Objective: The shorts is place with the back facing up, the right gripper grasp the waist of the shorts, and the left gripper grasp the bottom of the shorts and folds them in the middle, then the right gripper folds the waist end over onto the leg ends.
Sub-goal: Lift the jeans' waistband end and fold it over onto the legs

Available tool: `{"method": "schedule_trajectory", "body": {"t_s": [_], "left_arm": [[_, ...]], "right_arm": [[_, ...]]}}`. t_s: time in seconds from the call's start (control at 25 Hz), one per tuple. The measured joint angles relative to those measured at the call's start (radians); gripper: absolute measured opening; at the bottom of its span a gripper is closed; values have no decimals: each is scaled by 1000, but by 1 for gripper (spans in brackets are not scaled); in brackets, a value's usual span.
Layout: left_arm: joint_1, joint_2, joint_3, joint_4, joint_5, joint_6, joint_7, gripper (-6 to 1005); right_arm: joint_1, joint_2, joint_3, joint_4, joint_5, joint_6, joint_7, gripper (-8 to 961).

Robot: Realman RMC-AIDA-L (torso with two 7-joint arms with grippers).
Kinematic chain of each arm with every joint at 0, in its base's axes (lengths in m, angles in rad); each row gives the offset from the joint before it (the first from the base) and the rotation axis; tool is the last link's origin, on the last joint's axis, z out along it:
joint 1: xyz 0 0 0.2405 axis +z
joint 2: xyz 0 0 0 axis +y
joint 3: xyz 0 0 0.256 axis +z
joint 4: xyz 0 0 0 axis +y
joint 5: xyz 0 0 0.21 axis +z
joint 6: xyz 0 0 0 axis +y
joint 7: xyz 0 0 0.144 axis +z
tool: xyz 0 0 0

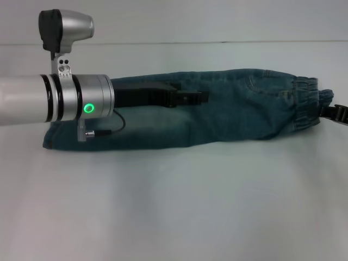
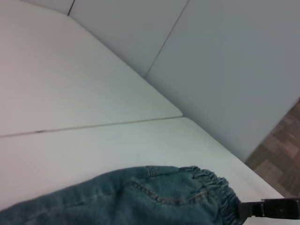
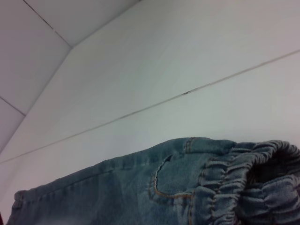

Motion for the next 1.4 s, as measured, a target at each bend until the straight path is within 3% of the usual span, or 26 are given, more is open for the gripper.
{"method": "schedule_trajectory", "body": {"t_s": [0.44, 0.56, 0.88, 1.2, 1.4], "left_arm": [[-6, -10, 55, -42, -48, -88, -7, 871], [-12, -10, 78, -56, -74, -141, -7, 812], [-87, -12, 230, -144, -152, -351, -7, 655], [-132, -11, 448, -181, -257, -565, -38, 185], [-134, -11, 587, -183, -283, -699, -94, 32]], "right_arm": [[5, 4, 6, -6, 6, -12, -26, 45], [2, 4, 10, -6, 22, -17, -41, 44], [-29, 19, 23, -52, 45, -35, -48, 48], [-52, 36, 51, -94, 46, -46, -48, 52], [-50, 31, 60, -95, 47, -50, -48, 55]]}}
